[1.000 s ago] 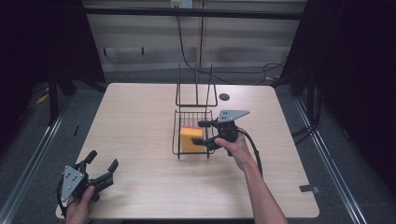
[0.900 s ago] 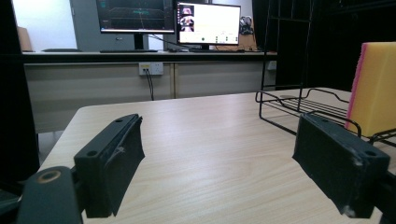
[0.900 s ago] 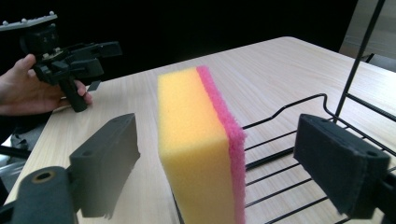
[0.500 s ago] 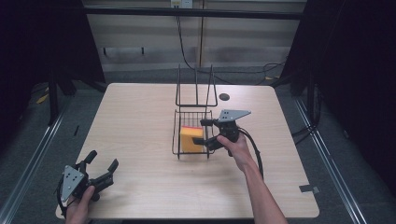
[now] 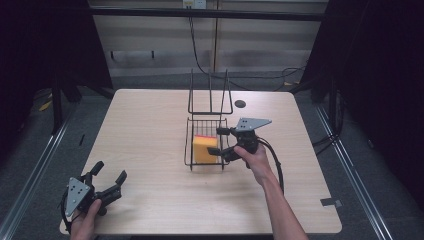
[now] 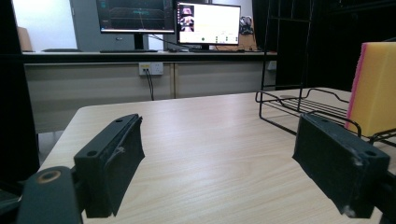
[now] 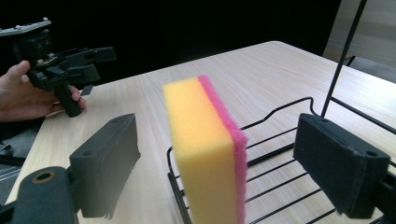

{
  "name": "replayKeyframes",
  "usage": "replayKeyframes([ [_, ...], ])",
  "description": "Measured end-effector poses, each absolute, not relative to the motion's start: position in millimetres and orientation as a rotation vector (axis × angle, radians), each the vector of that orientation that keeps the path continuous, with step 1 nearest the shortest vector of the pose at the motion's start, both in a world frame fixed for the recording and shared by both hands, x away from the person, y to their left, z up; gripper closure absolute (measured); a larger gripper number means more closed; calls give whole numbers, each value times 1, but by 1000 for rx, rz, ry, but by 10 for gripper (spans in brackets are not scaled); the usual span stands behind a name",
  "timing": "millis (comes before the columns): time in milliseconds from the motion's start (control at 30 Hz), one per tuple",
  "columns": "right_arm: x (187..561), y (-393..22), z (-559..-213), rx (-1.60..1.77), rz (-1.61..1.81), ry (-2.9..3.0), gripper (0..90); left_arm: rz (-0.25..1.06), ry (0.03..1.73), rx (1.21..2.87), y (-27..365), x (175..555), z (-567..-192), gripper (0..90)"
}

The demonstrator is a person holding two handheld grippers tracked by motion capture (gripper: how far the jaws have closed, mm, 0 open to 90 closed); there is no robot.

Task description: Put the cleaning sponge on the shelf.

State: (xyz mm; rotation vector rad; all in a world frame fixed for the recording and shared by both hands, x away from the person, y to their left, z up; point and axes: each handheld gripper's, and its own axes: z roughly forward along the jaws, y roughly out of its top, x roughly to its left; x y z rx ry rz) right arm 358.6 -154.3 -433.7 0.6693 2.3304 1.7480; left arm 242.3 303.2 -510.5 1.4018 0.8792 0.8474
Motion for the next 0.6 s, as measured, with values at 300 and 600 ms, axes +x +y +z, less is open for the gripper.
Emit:
replayKeyframes([
  [300, 347, -161, -428, 691, 1715, 2304, 136, 846, 880, 1402, 303, 242, -511, 155],
  [600, 334, -173, -424, 708, 1722, 2279, 135, 845, 879, 1404, 303, 242, -511, 155],
])
